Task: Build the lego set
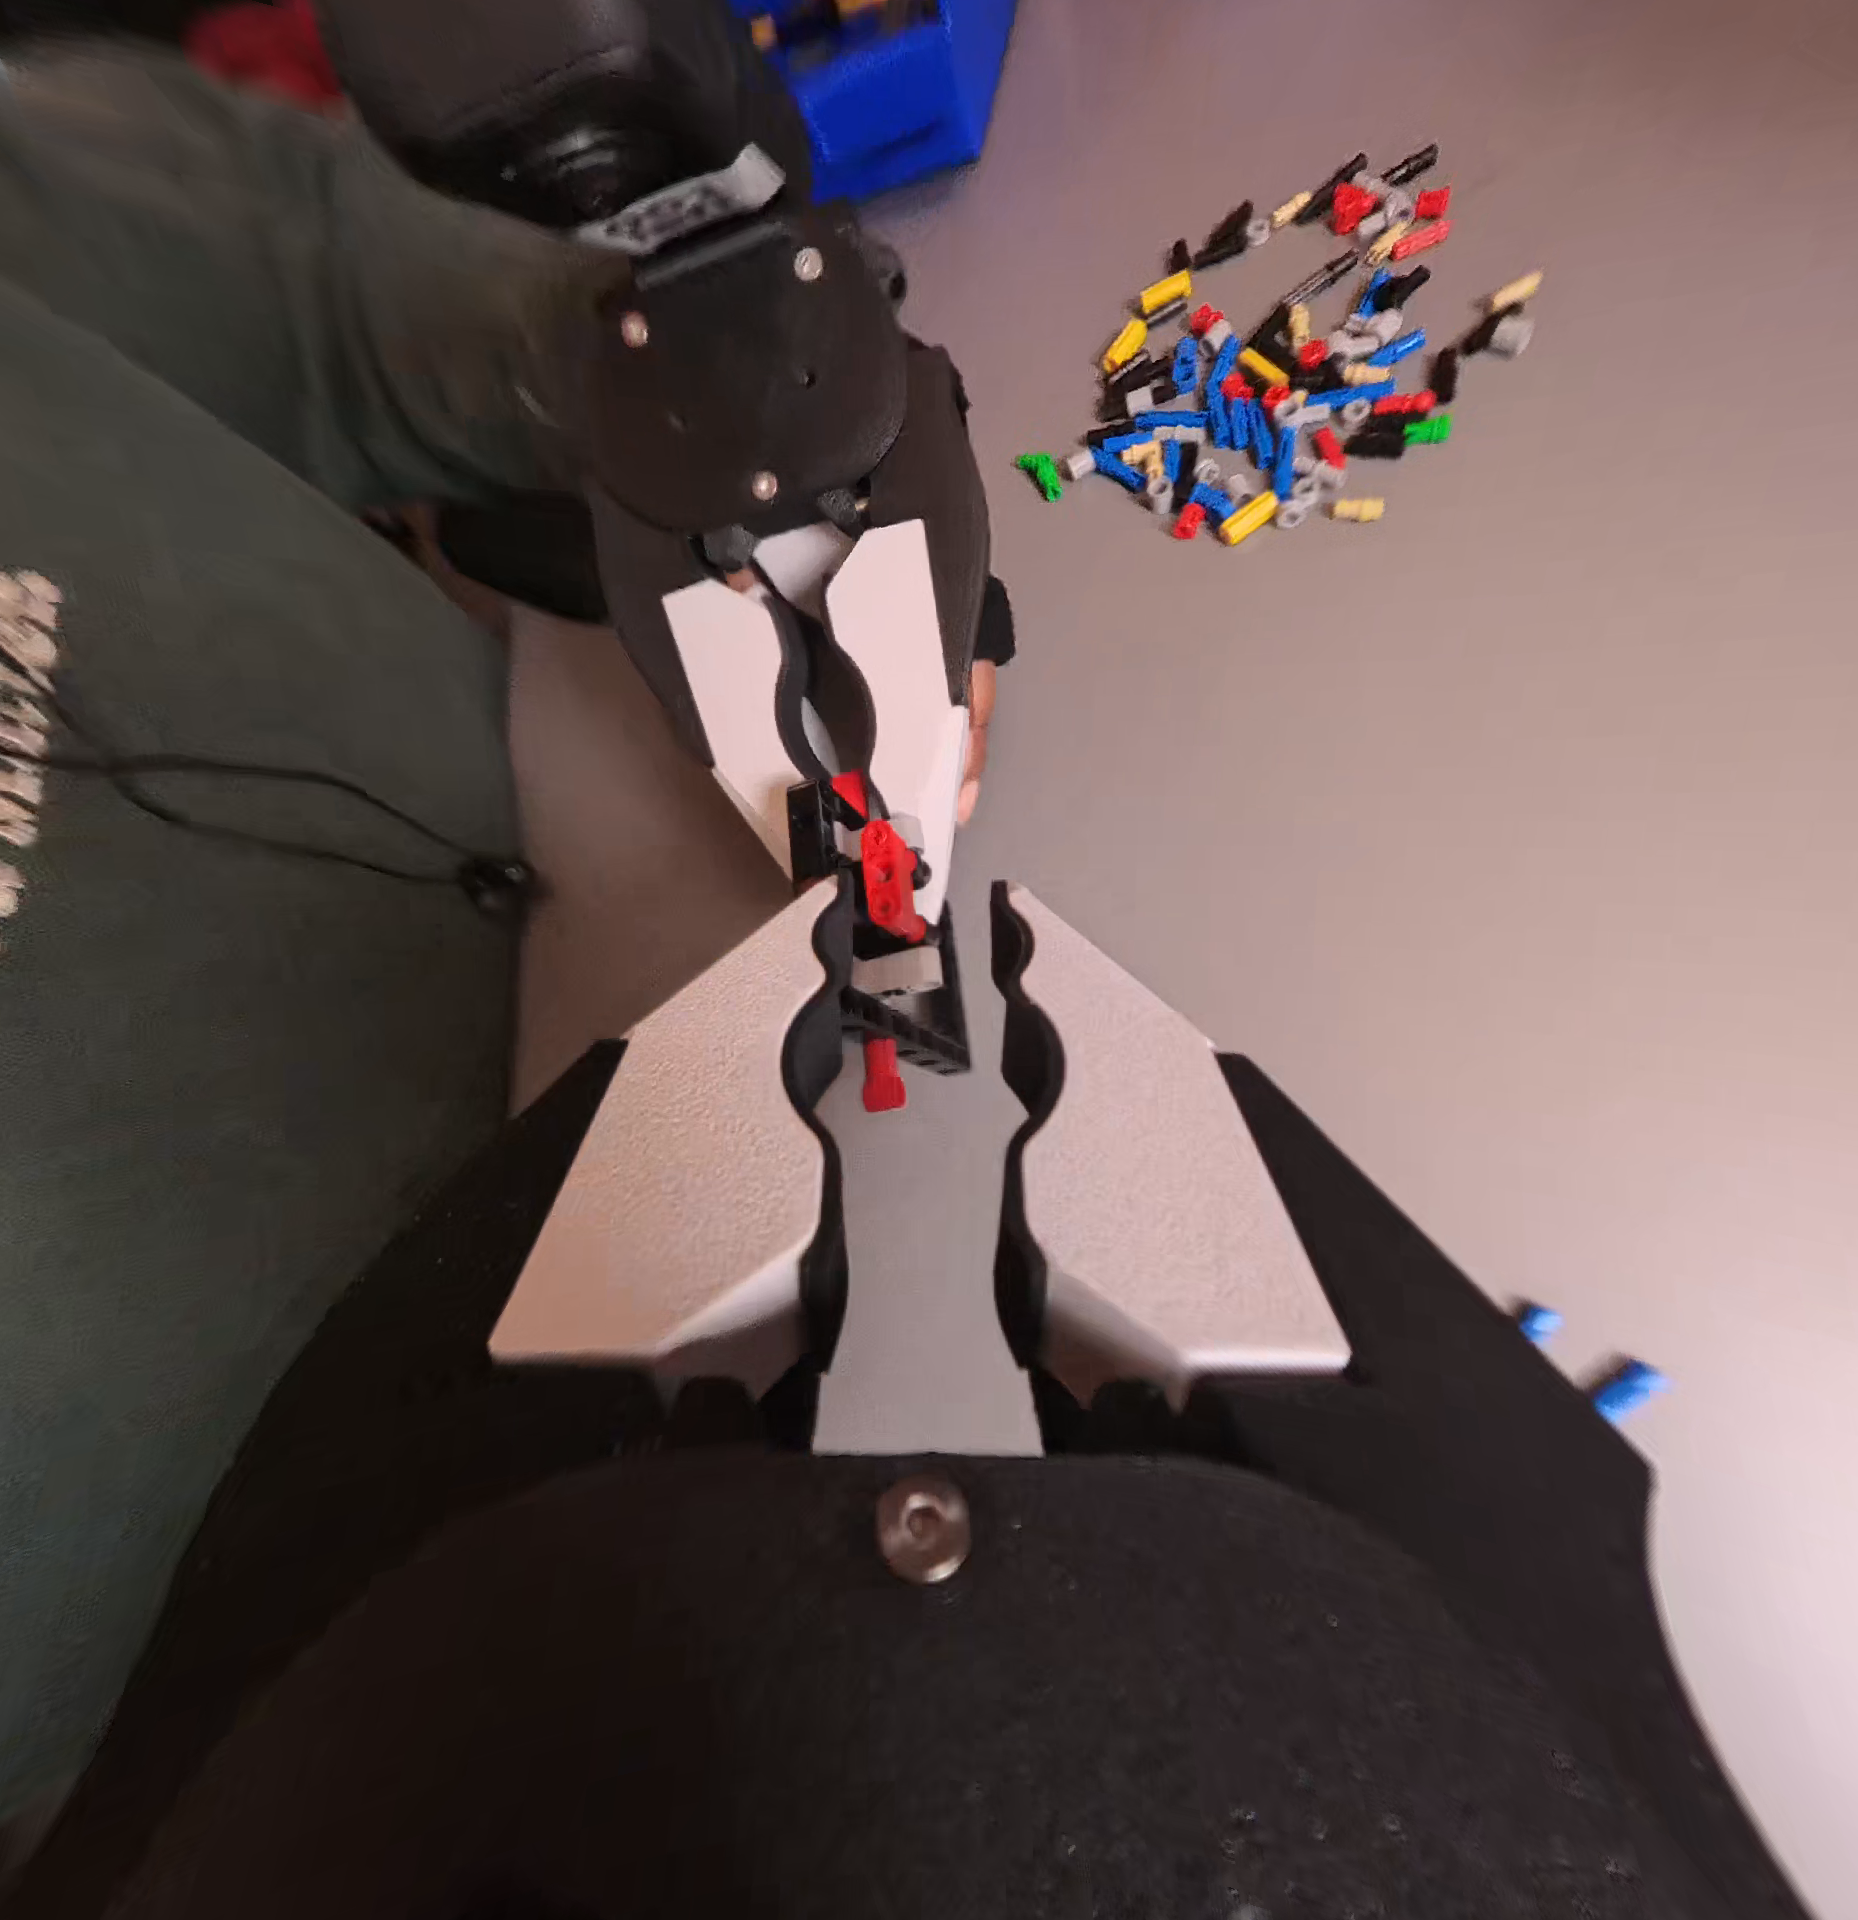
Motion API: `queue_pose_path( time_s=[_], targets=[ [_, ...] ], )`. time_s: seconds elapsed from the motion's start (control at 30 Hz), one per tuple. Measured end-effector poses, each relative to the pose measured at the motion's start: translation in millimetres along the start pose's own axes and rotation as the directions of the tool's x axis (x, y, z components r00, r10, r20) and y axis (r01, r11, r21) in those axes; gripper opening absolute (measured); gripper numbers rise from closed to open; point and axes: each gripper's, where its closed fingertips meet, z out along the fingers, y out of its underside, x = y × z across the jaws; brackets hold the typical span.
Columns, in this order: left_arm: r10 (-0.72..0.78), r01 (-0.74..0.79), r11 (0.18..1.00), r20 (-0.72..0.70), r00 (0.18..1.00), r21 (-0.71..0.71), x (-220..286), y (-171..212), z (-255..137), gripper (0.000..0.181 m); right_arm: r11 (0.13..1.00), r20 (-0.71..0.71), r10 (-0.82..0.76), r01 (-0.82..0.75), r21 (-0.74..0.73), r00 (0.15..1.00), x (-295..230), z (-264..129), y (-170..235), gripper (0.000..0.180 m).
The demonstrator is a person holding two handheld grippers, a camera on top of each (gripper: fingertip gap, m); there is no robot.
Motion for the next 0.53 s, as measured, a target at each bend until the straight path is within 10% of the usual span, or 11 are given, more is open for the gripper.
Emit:
queue_pose_path(
  time_s=[0.2, 0.53],
  targets=[
    [-0.003, 0.003, 1.000, -0.007, 1.000, -0.004, 0, 0, 2, 0.006, 0.890, -0.102, -0.339, 0.283, -0.358, 0.935, -3, 15, 6, 0.010],
    [-0.004, 0.005, 1.000, 0.008, 1.000, -0.017, -1, 1, 1, 0.005, 0.775, -0.109, -0.468, 0.348, -0.528, 0.877, -4, 17, 4, 0.005]
  ],
)
